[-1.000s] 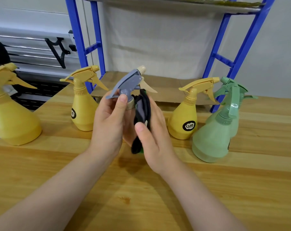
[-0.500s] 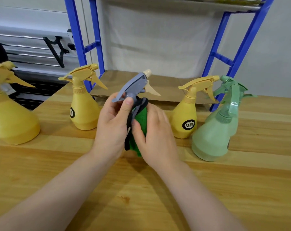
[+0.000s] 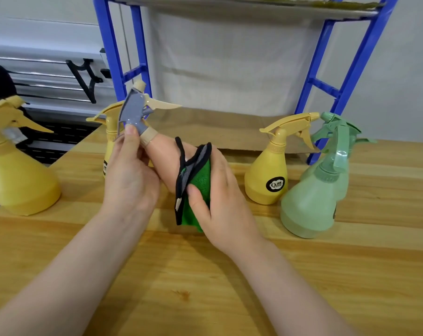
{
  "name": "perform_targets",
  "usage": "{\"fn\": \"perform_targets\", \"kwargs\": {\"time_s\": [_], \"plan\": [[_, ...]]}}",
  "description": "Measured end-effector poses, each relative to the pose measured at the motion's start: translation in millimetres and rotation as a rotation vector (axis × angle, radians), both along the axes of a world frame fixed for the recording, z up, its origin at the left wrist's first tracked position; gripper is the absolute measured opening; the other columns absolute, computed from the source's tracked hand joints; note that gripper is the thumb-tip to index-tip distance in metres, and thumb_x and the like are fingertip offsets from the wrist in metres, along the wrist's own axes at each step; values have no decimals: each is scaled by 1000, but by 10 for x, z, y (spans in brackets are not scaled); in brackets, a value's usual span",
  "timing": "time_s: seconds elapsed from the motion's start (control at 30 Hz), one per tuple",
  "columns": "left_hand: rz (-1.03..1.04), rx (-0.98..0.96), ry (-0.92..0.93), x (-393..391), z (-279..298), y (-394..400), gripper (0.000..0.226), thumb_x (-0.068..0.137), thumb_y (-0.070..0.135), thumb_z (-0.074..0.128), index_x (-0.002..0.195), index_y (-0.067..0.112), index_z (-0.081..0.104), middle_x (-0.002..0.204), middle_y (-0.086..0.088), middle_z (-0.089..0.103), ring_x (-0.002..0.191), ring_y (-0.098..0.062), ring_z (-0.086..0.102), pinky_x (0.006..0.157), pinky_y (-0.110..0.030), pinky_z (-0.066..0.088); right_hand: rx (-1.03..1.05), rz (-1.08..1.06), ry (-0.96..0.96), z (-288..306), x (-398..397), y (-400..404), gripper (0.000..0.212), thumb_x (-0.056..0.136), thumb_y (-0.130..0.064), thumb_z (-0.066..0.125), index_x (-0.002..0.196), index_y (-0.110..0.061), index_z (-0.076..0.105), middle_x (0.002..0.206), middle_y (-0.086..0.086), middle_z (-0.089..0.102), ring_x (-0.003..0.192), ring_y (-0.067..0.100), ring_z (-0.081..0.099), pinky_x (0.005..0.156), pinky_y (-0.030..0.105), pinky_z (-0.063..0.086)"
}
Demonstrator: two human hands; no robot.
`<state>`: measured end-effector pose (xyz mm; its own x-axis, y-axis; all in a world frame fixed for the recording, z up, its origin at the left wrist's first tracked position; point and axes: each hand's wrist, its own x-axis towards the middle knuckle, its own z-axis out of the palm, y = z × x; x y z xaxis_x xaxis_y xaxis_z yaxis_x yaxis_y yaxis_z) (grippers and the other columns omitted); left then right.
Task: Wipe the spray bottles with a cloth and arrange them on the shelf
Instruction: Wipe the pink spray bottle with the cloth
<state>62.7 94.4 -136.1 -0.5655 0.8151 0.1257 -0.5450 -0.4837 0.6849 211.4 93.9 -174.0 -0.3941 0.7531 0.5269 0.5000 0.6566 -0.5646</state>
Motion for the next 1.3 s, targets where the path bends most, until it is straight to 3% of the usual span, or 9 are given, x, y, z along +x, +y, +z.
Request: {"fn": "perform_targets", "kwargs": {"time_s": [0.13, 0.27, 0.37, 0.6, 0.7, 0.8, 0.97, 1.13, 1.3], "plan": [[-4, -21, -72, -49, 18, -10, 45, 99, 35, 52, 136, 8, 52, 136, -16, 58, 124, -26, 58, 101, -48, 49, -106, 35, 47, 3, 15, 26, 71, 97, -38, 46, 156, -13, 13, 160, 0, 25, 148, 10, 21, 119, 33, 24], [20, 15, 85, 53, 80, -70, 20, 102, 29, 49, 111, 18, 62, 115, -4, 66, 107, -14, 62, 96, -36, 53, -162, 66, 130, 6, 39, 40, 54, 100, -32, 49, 148, -17, 31, 145, -4, 43, 135, 6, 37, 113, 30, 31], [-32, 54, 247, 127, 120, -142, 16, 100, 23, 49, 104, 21, 64, 104, 6, 70, 99, -7, 62, 96, -32, 51, -150, 75, 159, 21, 42, 40, 48, 99, -38, 48, 143, -20, 37, 138, -7, 49, 127, 4, 43, 109, 25, 34], [-313, -36, 450, 255, 64, -224, 17, 84, 27, 61, 94, 14, 67, 89, -1, 74, 83, -14, 70, 79, -29, 57, -145, 123, 247, 109, 65, 23, 32, 91, -52, 47, 120, -38, 46, 112, -18, 59, 105, -2, 55, 85, 14, 43], [-369, -53, 460, 208, 60, -212, 14, 83, 29, 65, 84, 18, 73, 87, -5, 73, 80, -16, 69, 74, -28, 57, -133, 134, 290, 151, 84, 15, 31, 89, -52, 49, 119, -45, 43, 115, -18, 60, 108, -1, 57, 89, 18, 46], [-405, -15, 480, 203, 67, -233, 15, 76, 34, 67, 78, 21, 75, 83, -2, 73, 76, -13, 69, 69, -24, 58, -115, 144, 315, 172, 83, 18, 35, 86, -49, 52, 119, -39, 50, 112, -20, 61, 107, 1, 58, 89, 19, 47], [-446, 1, 484, 230, 10, -217, 20, 88, 24, 57, 93, 15, 73, 95, -4, 74, 90, -15, 70, 77, -25, 56, -43, 108, 336, 161, 53, 2, 41, 83, -42, 55, 119, -22, 58, 104, -27, 56, 101, -3, 57, 85, 8, 41], [-437, 14, 508, 288, -9, -224, 20, 92, 22, 54, 102, 10, 66, 99, -3, 74, 95, -15, 68, 82, -24, 55, -80, 58, 374, 163, 37, -31, 32, 81, -40, 57, 113, -33, 55, 99, -32, 57, 98, -9, 55, 82, 4, 39], [-322, 49, 675, 314, -25, -200, 21, 88, 26, 67, 107, 18, 67, 108, -1, 69, 102, -15, 65, 88, -27, 52, -32, -91, 385, 182, 19, -17, 34, 85, -37, 57, 116, -25, 56, 102, -17, 62, 98, 6, 58, 84, 24, 48]]}}
